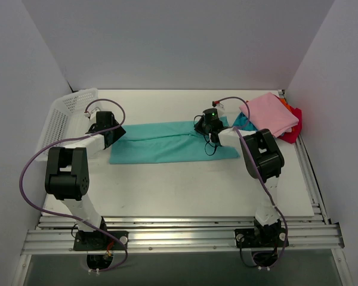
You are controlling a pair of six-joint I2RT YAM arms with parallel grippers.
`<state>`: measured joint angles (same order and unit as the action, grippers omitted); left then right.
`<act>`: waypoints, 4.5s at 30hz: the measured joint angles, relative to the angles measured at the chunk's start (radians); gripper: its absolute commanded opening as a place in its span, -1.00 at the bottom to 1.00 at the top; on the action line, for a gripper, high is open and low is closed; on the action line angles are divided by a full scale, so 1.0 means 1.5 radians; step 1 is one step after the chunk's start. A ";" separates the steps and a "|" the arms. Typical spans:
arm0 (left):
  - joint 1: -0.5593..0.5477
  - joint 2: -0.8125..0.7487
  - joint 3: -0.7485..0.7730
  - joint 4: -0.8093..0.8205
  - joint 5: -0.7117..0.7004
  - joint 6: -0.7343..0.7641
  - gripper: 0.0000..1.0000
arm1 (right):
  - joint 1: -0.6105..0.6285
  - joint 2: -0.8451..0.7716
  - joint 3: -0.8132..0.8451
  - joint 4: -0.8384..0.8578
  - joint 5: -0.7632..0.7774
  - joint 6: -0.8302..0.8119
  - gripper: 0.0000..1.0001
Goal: Fold and stack the t-shirts
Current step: Fold the tshirt
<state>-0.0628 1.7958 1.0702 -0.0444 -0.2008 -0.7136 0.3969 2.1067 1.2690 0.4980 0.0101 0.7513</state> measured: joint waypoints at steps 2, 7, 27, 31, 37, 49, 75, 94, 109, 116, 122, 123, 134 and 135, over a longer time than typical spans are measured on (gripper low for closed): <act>0.000 0.000 0.000 0.000 0.000 0.000 0.39 | 0.000 -0.005 -0.015 -0.001 0.000 0.000 -1.00; 0.000 0.000 0.000 0.000 0.000 0.000 0.39 | 0.004 -0.035 -0.055 -0.004 0.003 0.000 -1.00; 0.017 0.000 -0.004 0.018 0.026 0.002 0.39 | 0.202 -0.230 -0.228 -0.137 0.179 0.042 1.00; 0.019 0.000 -0.007 0.024 0.031 0.002 0.38 | 0.201 -0.256 -0.262 -0.171 0.231 0.048 1.00; 0.019 0.000 -0.011 0.033 0.035 0.002 0.38 | 0.170 -0.293 -0.259 -0.198 0.278 0.036 0.95; 0.019 0.000 -0.014 0.039 0.035 0.003 0.36 | -0.002 -0.293 -0.244 -0.178 0.231 0.000 0.50; 0.019 0.000 -0.021 0.051 0.034 0.008 0.33 | -0.024 -0.217 -0.246 -0.107 0.140 0.000 -0.29; 0.019 0.000 -0.022 0.053 0.034 0.007 0.33 | -0.024 -0.205 -0.251 -0.090 0.128 -0.005 -1.00; 0.020 0.000 -0.022 0.053 0.034 0.007 0.33 | -0.024 -0.341 -0.311 -0.131 0.143 -0.013 -1.00; 0.020 0.000 -0.022 0.053 0.034 0.007 0.33 | -0.016 -0.352 -0.361 -0.157 0.150 -0.011 -1.00; 0.020 0.000 -0.022 0.053 0.034 0.007 0.33 | 0.007 -0.433 -0.377 -0.184 0.174 -0.011 -1.00; 0.020 0.000 -0.022 0.053 0.034 0.007 0.33 | 0.012 -0.445 -0.377 -0.186 0.180 -0.011 -1.00; 0.020 0.000 -0.022 0.053 0.033 0.007 0.33 | 0.057 -0.502 -0.444 -0.231 0.237 0.019 1.00; 0.020 0.000 -0.022 0.053 0.033 0.007 0.33 | 0.060 -0.507 -0.451 -0.236 0.241 0.023 1.00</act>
<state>-0.0334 1.7958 1.0374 0.0349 -0.1513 -0.7025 0.4862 1.3460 0.5930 0.1444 0.3714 0.7860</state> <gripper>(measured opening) 0.665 0.995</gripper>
